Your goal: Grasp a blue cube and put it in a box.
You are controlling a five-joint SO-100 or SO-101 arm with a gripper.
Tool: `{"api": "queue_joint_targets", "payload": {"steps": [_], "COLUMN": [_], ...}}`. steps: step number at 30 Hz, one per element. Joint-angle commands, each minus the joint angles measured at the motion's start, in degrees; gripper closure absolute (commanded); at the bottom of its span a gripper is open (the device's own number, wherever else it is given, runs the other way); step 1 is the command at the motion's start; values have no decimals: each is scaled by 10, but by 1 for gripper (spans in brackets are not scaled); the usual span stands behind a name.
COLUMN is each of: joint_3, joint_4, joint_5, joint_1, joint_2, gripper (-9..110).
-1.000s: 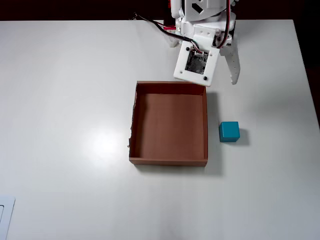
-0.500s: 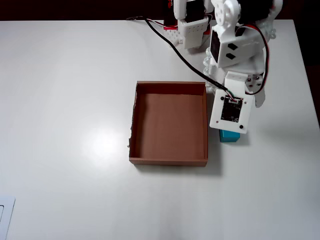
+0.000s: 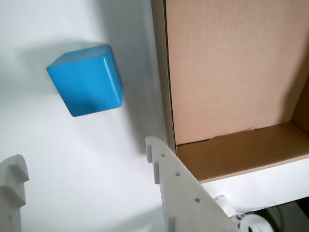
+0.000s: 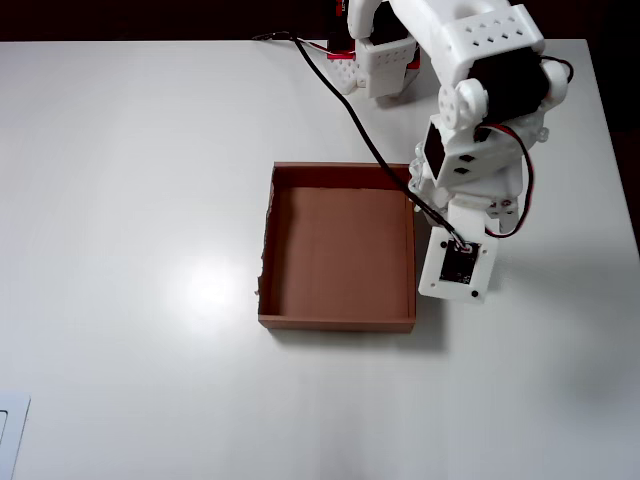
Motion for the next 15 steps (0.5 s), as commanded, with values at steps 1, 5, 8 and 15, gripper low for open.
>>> {"api": "queue_joint_targets", "payload": {"steps": [1,5,8,15], "joint_3": [-31,-47,-47,-62], "joint_4": [-12,-22,-28,-38], "joint_5": [-8,-8,-8,-4], "joint_1": [8,14,16,12], "joint_2": [-4,-40,-52,-81], "gripper": [69,69,69,70]}}
